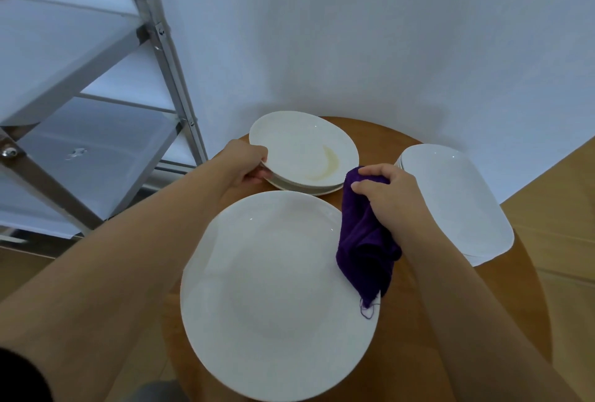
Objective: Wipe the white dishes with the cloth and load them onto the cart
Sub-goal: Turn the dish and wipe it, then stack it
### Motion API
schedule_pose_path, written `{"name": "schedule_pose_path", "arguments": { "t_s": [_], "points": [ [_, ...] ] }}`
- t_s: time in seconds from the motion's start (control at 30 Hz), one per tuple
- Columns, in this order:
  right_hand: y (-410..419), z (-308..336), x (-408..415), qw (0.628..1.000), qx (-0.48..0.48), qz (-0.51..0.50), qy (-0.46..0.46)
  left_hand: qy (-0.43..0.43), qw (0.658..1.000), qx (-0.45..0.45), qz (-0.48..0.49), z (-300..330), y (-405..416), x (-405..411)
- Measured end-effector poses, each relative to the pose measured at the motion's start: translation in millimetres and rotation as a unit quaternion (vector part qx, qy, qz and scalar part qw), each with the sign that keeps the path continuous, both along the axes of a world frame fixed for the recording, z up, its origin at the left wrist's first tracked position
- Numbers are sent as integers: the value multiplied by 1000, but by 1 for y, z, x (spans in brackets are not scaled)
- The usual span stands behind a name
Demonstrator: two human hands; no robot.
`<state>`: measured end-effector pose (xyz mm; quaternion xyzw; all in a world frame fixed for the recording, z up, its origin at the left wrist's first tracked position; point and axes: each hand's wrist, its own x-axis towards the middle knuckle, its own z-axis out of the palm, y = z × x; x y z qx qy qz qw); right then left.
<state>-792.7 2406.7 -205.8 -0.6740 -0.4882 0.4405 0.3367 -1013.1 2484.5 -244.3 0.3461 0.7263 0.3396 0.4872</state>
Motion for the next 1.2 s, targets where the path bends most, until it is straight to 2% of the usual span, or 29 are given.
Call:
{"name": "schedule_pose_path", "arguments": {
  "t_s": [0.17,0.37,0.53,0.67,0.8,0.93,0.97,1.03,1.1,1.2],
  "points": [
    [0,-2,3,1000,-8,-4,-1,-107,993,39,39,4,-5,2],
    [-17,0,7,997,11,-65,37,-154,983,85,56,14,-25,0],
    [-41,14,0,990,27,-110,88,-215,966,135,53,55,-60,-1],
    [-66,32,-7,978,12,-102,181,-182,971,157,11,88,-106,0],
    [-107,45,-2,950,14,-129,284,-205,966,159,-14,102,-170,4],
    [-161,44,9,944,-32,-123,305,-114,983,144,-16,99,-232,5],
    [-175,42,11,946,-42,-118,300,-122,985,120,-11,96,-244,4],
    [-199,35,16,950,-59,-106,289,-224,973,58,-4,93,-267,6],
    [-219,30,19,954,-67,-90,277,-353,935,24,16,91,-288,12],
    [-243,28,22,959,-66,-73,266,-450,887,49,87,80,-312,21]
  ]
}}
